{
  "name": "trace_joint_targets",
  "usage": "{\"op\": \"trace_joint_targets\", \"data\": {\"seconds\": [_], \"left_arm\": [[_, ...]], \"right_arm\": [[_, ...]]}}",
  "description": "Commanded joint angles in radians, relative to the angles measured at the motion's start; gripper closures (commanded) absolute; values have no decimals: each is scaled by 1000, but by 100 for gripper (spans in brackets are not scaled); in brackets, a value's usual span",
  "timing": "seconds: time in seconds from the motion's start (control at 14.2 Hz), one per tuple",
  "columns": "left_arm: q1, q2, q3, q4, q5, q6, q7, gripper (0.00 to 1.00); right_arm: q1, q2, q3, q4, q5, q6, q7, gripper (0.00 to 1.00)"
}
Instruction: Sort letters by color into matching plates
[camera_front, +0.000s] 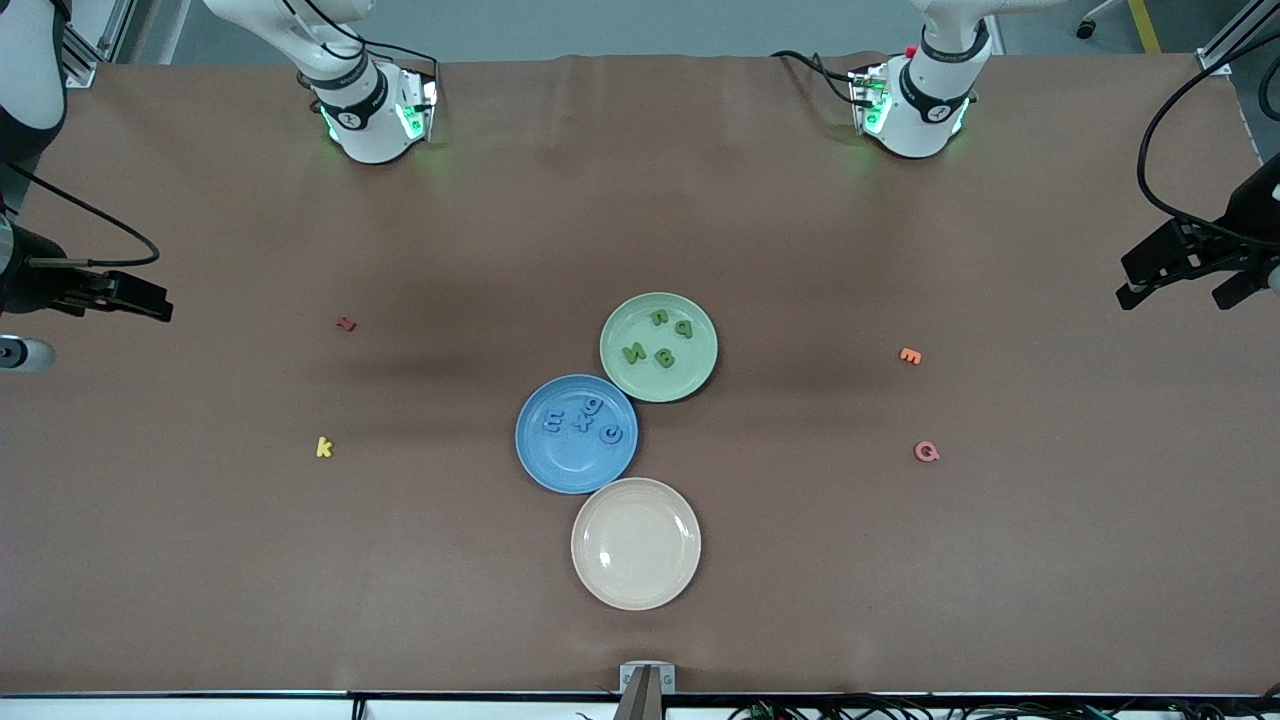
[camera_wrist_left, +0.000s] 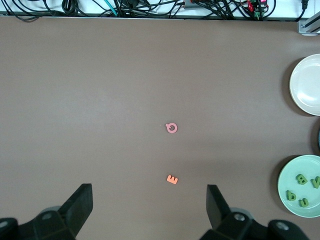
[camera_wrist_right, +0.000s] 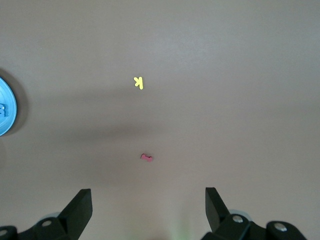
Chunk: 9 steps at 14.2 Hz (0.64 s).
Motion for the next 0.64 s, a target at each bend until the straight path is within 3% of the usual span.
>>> {"op": "trace_joint_targets", "data": {"seconds": [0.0,0.14,0.42,0.56], "left_arm": [[5,11,-5,30,5,-24,11,0],[3,10,-5,28,3,-25,10,0],[2,8,-5,30,2,-27,14,0],[2,8,-7,28,2,-27,15,0]], "right_arm": [[-25,-8,18,17,10,-34,10,0],[-29,-35,18,-6,10,-51,14,0],[-43,-233,15,-234,53,24,10,0],[-43,-290,16,-295,53,28,10,0]]}}
